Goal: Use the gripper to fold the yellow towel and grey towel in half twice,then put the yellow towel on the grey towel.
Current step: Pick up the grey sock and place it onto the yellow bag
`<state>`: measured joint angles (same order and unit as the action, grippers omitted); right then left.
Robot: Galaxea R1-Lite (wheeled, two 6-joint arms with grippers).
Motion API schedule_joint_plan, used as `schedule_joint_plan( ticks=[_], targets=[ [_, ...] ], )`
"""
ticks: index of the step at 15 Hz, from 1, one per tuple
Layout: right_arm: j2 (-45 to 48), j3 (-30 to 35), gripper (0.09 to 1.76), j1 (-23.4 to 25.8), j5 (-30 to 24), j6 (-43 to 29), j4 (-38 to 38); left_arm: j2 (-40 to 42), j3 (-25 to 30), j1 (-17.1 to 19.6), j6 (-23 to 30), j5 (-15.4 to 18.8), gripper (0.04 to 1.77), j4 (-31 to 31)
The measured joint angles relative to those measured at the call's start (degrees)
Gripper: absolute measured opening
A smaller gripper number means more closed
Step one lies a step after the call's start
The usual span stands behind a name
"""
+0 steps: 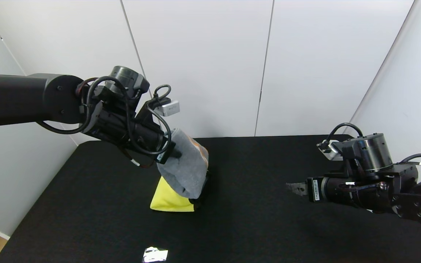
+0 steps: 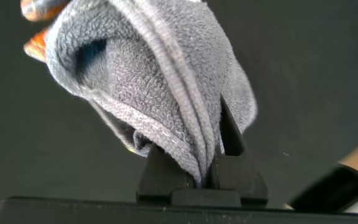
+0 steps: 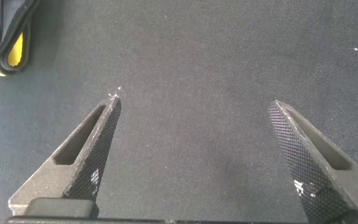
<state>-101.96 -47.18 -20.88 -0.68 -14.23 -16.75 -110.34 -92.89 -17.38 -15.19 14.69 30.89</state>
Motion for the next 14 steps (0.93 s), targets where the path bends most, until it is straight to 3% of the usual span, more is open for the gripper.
schedule_joint_plan(
  ticks=[6, 11, 14],
  targets=[
    [0.0, 0.0, 1.71, 0.0, 0.0, 0.1, 0.1, -1.2, 7.6, 3.4, 2.6, 4.7, 0.21, -0.6],
    [-0.3, -0.2, 1.71, -0.8, 0.0, 0.0, 0.0, -3.1, 10.1, 6.9, 3.8, 5.0, 0.21, -0.9],
    [-0.5, -0.4, 1.71, -1.4, 0.0, 0.1, 0.0, -4.4, 10.3, 8.0, 5.6, 7.7, 0.21, -0.8]
  ],
)
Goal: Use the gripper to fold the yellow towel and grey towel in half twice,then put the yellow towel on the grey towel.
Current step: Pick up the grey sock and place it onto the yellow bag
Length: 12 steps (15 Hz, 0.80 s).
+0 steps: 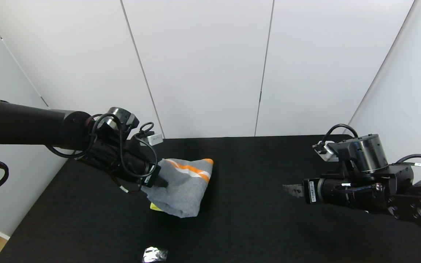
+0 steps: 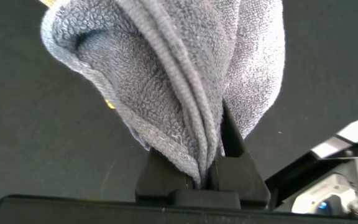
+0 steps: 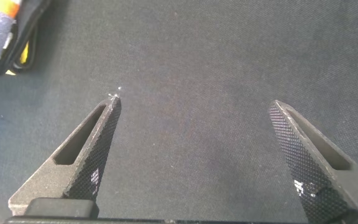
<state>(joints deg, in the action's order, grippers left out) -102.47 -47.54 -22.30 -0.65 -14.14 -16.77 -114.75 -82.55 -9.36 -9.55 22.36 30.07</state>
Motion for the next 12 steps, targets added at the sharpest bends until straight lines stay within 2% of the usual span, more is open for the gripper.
schedule_joint_plan(
  ticks=[5, 8, 12],
  targets=[
    [0.0, 0.0, 1.71, -0.2, 0.2, -0.1, 0.0, -2.0, 0.2, 0.5, 2.1, 0.7, 0.21, 0.1],
    [0.0, 0.0, 1.71, -0.2, 0.2, -0.1, 0.0, -2.2, 0.1, 1.0, 2.3, 0.9, 0.68, 0.1],
    [0.0, 0.2, 1.71, -0.3, 0.2, -0.2, 0.0, -1.4, -0.1, 1.5, 2.3, 0.1, 1.09, 0.9]
  ],
)
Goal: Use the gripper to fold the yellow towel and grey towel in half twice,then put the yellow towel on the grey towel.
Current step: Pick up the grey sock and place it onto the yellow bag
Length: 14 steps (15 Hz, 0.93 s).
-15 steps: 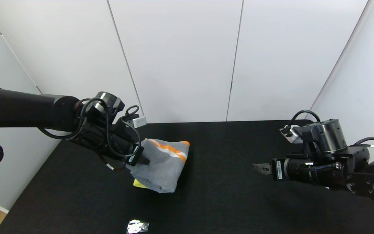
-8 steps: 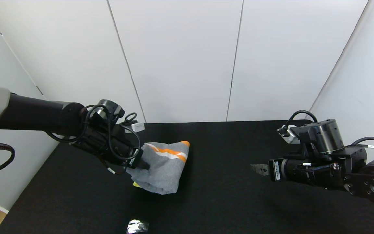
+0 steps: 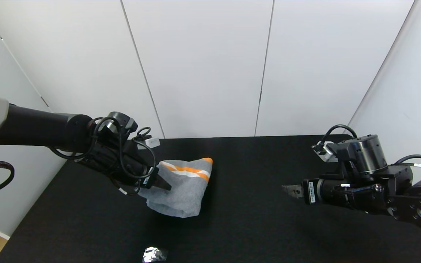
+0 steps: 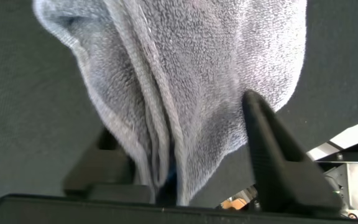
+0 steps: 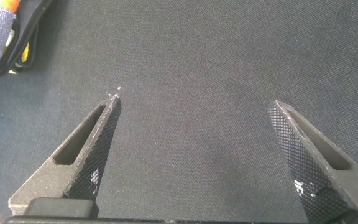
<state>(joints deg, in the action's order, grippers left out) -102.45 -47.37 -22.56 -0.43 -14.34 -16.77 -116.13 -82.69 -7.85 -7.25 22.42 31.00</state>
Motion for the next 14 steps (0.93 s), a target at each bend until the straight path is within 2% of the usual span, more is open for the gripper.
schedule_joint_plan(
  ticks=[3, 7, 8, 10, 14],
  targets=[
    [0.0, 0.0, 1.71, 0.0, 0.0, -0.1, 0.0, 1.4, 0.2, 0.7, -0.3, -2.5, 1.29, 0.3],
    [0.0, 0.1, 1.71, 0.0, 0.1, -0.1, -0.2, 3.0, -0.2, 1.2, -1.9, -13.3, 1.46, 1.8],
    [0.0, 0.1, 1.71, 0.0, 0.1, -0.1, -0.3, 3.5, -0.3, 1.2, -2.2, -14.8, 1.49, 1.8],
    [0.0, 0.1, 1.71, -0.1, 0.1, -0.1, -0.3, 4.7, -0.7, 1.0, -2.3, -16.6, 1.54, 1.7],
    [0.0, 0.1, 1.71, -0.2, 0.5, -0.2, -0.3, 6.7, -1.5, -0.9, -1.7, -16.0, 1.61, 0.9]
  ],
)
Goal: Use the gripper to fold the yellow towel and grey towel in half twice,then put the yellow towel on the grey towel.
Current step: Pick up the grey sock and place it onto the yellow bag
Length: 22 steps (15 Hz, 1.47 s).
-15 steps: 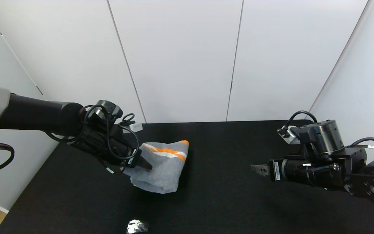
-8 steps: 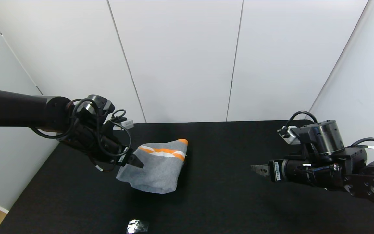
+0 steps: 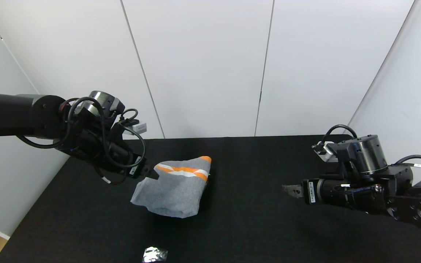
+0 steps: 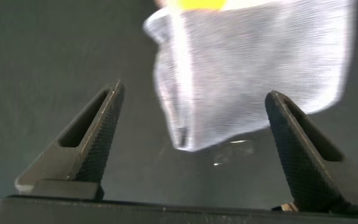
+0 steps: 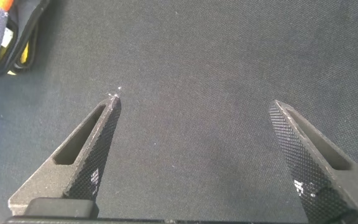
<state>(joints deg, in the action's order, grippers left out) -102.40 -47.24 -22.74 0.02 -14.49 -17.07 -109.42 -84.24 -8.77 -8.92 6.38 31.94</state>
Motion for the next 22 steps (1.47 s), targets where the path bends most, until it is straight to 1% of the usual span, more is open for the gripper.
schedule_joint_plan(
  ticks=[3, 6, 8, 10, 11, 13, 18, 19, 22],
  targets=[
    [0.0, 0.0, 1.71, 0.0, 0.0, 0.0, 0.0, 0.8, -0.9, -2.6, 0.8, 0.3, 1.64, 0.0],
    [0.1, 0.0, 1.71, 0.0, 0.2, 0.0, 0.0, 0.6, -0.9, -6.0, 1.8, 0.2, 1.67, -0.1],
    [0.2, 0.0, 1.71, 0.0, 0.2, 0.0, 0.0, -0.6, -0.8, -8.4, 2.5, -0.4, 1.68, -0.2],
    [0.4, 0.0, 1.71, 0.3, 0.3, 0.0, -0.1, -2.4, -1.0, -10.2, 4.4, -0.7, 1.69, -1.1],
    [0.4, 0.0, 1.71, 0.4, 0.2, 0.0, 0.0, -3.5, -1.1, -10.9, 5.2, -1.3, 1.69, -2.6],
    [0.5, 0.1, 1.71, 0.5, 0.2, 0.0, 0.0, -5.7, -1.2, -11.7, 7.0, -4.0, 1.69, -5.2],
    [0.4, 0.8, 1.71, 0.5, 0.2, 0.0, -2.4, -10.5, -1.2, -13.5, 10.8, -10.9, 1.7, -6.0],
    [0.3, 0.9, 1.71, 0.5, 0.2, 0.0, -2.8, -11.0, -1.2, -13.8, 11.0, -11.4, 1.7, -6.1],
    [0.2, 1.2, 1.71, 0.5, 0.2, 0.0, -3.0, -12.2, -1.2, -14.3, 11.4, -11.5, 1.71, -6.1]
  ],
)
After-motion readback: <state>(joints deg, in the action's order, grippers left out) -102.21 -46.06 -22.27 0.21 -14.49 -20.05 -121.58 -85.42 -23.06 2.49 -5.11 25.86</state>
